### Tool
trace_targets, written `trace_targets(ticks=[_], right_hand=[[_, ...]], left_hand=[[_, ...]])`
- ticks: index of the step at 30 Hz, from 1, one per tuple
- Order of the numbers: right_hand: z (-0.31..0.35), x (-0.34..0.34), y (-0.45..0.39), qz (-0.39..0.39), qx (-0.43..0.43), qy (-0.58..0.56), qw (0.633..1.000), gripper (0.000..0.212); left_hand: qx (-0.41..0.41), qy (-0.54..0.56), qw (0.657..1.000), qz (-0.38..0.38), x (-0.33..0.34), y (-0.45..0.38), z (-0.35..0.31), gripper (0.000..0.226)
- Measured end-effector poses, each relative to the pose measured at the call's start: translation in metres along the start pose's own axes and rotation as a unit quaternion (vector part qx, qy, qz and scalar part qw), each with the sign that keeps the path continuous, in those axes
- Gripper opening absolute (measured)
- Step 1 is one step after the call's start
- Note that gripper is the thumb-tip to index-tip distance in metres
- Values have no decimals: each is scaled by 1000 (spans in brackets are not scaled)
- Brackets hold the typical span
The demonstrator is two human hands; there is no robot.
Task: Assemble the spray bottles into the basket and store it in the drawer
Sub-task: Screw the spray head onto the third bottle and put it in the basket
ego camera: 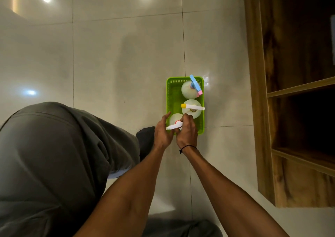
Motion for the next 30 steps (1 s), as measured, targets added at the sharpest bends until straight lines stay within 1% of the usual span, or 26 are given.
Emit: trace_targets(ticks=[2,5,7,9,13,19,22,27,30], right_hand=[[0,1,0,0,-2,4,1000,33],[0,-1,-3,3,1,1,1000,36],[0,-3,-8,7,5,-8,1000,37],[-1,-5,-13,12,5,-15,1000,38],[-4,-11,-21,13,-5,-38,999,39],[0,-17,-42,6,-14,-57,998,40],[5,-21,-57,-3,-16,-64,998,39],[14,-31,-85,-19,-29,-58,998,31],[21,-39,-100,-21,-36,-47,998,31]], left_hand=[[-5,22,1000,-6,0,-2,-3,65],[-41,46,998,-19,2,-4,-4,77],[-64,46,997,-12,5,-4,-1,79],[-82,56,995,-6,9,-8,1,74],[-101,87,991,-20,14,-18,-1,60],[-107,108,987,-49,21,-34,-11,55],[-103,116,987,-48,23,-49,-16,56],[-97,121,987,-48,29,-74,-29,58],[-98,129,986,-46,33,-87,-38,59]])
Point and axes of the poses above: each hand's wrist, its own y-axis away from the middle knuckle, its own x-axis out of the palm, z = x × y, the point moved 2 cm from there along -y, towards the middle knuckle, and after that the axes turned 12 degrees about x, right-handed, at the moved point
